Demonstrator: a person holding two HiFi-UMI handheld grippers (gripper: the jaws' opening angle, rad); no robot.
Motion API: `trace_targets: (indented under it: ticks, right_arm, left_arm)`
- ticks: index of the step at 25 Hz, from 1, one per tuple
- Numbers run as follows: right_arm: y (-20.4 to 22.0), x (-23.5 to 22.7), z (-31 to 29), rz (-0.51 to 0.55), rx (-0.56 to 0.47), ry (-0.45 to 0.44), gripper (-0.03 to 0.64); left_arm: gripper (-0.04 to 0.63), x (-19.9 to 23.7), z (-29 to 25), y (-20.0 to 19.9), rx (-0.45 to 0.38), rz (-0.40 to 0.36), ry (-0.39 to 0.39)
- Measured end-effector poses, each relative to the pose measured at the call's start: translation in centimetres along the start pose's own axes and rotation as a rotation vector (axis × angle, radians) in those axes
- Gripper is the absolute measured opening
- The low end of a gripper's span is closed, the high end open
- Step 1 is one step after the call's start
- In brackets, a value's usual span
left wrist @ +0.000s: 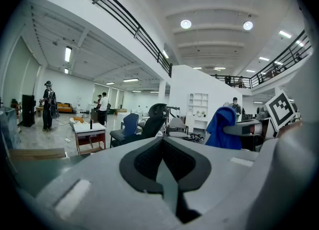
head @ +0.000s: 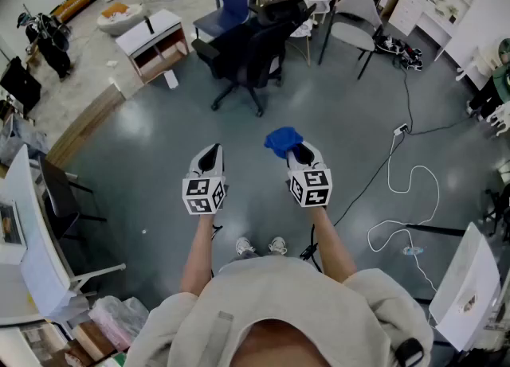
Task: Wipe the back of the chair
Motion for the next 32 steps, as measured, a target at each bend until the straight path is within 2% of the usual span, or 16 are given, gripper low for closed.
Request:
trace_targets:
  ticks: [6, 19, 32]
  right_arm:
    - [-0.1, 0.9, -1.0, 0.001, 0.010, 0.008, 0.066]
    - [-2.2, 3.6, -3.9, 0.039, 0.000, 0.045, 0.071]
    - [-2.0, 0.0, -10.3, 0.005, -0.015, 0.051, 0.072]
  left_arm:
    - [0.005, 1.7, -0.5, -0.4, -0.002, 0.011, 0.007]
    - [0.005, 6.5, -2.5, -1.5, 0.007, 0.032, 0.079]
    - [0.005, 7.8, -9.0, -2.7, 0.061, 0.027, 0.078]
Point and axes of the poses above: the fingertips, and each gripper's own axes: z backward along the fingers, x to its left, y out of its underside, the point moved 8 cm from there along z, backward along the fingers, and after that the axes turned 13 degrees about z, right-handed, at the moved point
